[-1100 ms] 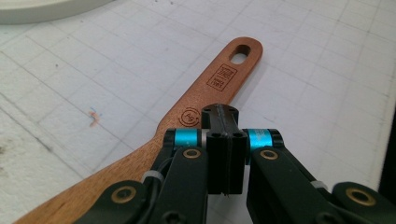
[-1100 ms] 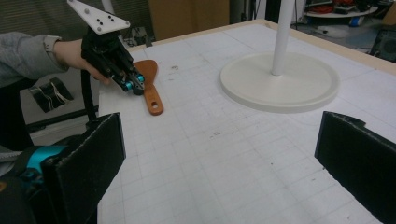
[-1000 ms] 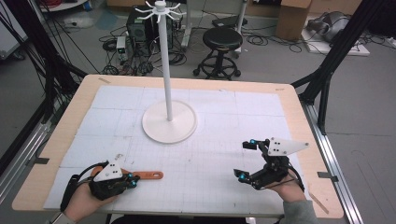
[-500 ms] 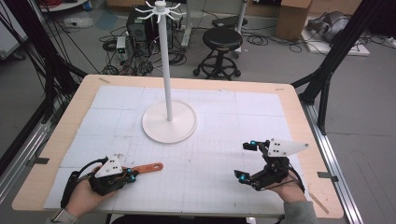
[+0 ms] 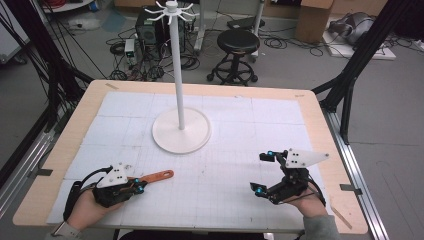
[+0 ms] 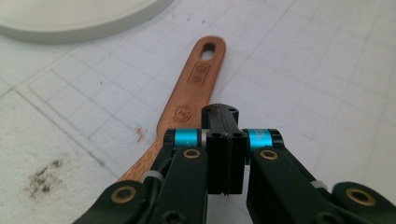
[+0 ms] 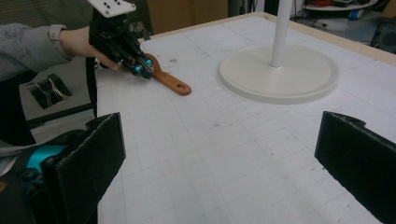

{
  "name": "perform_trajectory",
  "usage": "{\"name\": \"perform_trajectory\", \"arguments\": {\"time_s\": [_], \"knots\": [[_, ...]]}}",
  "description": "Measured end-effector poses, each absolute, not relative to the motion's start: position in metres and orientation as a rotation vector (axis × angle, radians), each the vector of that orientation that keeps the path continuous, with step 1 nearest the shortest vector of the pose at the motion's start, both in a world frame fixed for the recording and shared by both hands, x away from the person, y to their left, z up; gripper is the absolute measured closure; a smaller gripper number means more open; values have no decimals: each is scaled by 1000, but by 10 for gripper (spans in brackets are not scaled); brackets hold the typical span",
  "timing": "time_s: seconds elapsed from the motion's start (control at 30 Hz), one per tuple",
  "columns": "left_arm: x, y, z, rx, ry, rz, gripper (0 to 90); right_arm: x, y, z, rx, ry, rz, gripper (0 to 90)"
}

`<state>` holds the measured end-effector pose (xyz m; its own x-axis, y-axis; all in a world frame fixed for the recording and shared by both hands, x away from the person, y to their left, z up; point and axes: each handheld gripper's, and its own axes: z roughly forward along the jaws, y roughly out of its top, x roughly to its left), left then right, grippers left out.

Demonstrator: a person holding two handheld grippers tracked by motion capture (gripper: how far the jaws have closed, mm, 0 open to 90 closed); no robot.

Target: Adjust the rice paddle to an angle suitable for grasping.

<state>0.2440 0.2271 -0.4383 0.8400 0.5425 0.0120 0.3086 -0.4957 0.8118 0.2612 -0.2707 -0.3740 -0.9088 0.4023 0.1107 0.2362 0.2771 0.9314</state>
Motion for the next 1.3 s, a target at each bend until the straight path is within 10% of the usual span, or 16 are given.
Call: {"name": "perform_trajectory", "arguments": {"time_s": [0.37,1.03,1.3], "knots": [[242,242,-424,2093,545,289,801,261,-271,-374,611,2390,1707,6],[246,224,-395,2110,367,288,205,267,-272,-375,607,2378,1737,6],[265,221,-387,2074,347,162,121,269,-270,-376,612,2391,1733,6]]}}
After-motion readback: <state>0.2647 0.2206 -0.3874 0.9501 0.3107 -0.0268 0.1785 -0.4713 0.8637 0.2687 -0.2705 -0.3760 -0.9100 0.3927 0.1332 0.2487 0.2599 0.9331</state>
